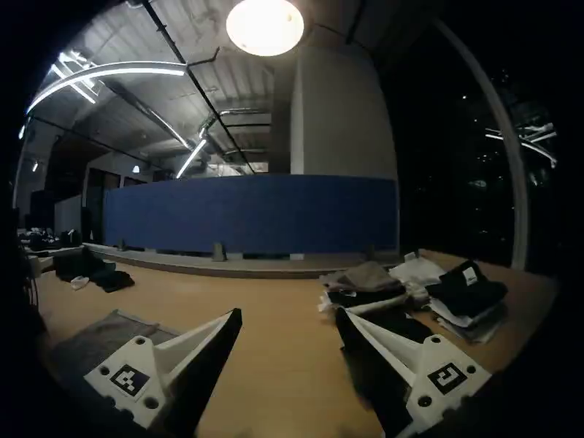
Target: Fold towel
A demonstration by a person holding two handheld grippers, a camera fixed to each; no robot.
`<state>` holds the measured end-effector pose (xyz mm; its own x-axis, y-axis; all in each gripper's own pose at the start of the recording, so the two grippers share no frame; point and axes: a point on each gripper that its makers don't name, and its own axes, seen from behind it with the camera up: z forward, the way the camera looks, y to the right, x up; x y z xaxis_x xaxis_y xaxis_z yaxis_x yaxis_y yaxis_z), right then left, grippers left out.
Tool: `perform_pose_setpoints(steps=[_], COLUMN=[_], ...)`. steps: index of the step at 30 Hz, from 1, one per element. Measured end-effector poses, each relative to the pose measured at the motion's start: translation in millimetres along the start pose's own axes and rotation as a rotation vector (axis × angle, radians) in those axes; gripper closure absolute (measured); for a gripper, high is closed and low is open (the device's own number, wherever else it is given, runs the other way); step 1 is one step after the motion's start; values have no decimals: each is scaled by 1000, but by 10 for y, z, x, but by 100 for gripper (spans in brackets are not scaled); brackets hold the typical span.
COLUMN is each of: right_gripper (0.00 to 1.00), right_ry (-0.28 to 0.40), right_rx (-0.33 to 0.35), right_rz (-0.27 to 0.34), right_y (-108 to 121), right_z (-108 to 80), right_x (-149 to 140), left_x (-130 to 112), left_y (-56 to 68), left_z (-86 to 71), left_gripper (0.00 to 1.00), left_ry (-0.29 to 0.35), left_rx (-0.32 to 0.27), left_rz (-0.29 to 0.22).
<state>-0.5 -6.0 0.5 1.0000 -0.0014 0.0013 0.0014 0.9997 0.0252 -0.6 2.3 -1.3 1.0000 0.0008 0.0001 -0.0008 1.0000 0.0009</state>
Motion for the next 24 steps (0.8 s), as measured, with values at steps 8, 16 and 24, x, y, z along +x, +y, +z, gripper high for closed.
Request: perform_pose_setpoints(steps=[8, 16, 24], right_gripper=[0, 0, 0], right_ry=[-22, -4, 7], right_rx=[-36, -43, -48], right_rz=[7, -6, -19], right_y=[96, 99, 121], right_z=[-15, -81, -184], right_x=[-9, 579, 1285], left_x=[-2, 590, 1391], left_y=[-34, -24, 79], left_z=[12, 22, -54], left_gripper=[3, 3, 3], left_ry=[-5, 19, 37], left_rx=[6, -2, -23], left_rz=[7, -20, -21])
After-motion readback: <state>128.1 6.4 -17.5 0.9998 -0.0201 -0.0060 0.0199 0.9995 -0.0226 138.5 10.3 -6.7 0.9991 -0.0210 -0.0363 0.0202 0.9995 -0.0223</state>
